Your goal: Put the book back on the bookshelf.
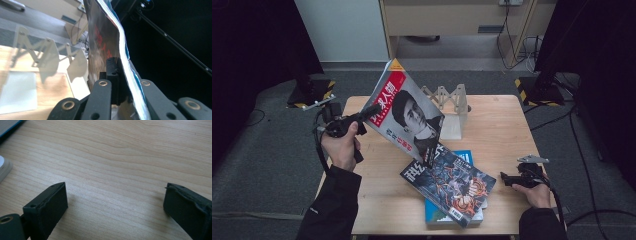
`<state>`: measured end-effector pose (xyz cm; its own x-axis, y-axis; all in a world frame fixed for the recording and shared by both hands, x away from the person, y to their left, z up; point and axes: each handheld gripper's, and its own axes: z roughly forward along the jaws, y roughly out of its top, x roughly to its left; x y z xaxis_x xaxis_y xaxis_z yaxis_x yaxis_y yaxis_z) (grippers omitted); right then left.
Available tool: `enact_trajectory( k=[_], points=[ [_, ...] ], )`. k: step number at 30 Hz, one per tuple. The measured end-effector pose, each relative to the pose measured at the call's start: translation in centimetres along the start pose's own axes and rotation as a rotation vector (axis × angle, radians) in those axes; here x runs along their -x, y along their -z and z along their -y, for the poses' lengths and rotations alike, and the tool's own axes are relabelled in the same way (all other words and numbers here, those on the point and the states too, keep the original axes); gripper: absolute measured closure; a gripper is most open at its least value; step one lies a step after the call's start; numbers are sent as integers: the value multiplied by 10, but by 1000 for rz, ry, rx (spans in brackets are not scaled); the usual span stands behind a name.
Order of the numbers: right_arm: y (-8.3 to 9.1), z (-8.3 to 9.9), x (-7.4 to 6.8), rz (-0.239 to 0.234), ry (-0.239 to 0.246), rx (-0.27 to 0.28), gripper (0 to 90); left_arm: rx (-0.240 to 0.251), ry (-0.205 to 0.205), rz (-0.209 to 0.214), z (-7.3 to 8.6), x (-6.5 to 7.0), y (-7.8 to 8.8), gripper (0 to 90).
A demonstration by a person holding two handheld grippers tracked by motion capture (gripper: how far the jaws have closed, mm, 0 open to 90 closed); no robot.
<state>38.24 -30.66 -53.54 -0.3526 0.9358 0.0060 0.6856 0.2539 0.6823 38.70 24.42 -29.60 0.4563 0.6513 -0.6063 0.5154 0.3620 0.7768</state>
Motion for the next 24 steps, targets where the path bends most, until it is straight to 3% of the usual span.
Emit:
enact_trajectory(
  k=[3,12,20,24],
  points=[
    [-2,4,0,-4,7,40,33,19,-7,-15,-10,-2,6,857],
    [-2,4,0,-4,8,40,33,54,-47,-96,-35,-10,26,857],
    [-2,4,0,-5,8,40,33,95,-44,-142,-50,-19,43,857],
    [-2,4,0,-4,8,40,33,101,-64,-179,-57,-21,45,857]
  ],
)
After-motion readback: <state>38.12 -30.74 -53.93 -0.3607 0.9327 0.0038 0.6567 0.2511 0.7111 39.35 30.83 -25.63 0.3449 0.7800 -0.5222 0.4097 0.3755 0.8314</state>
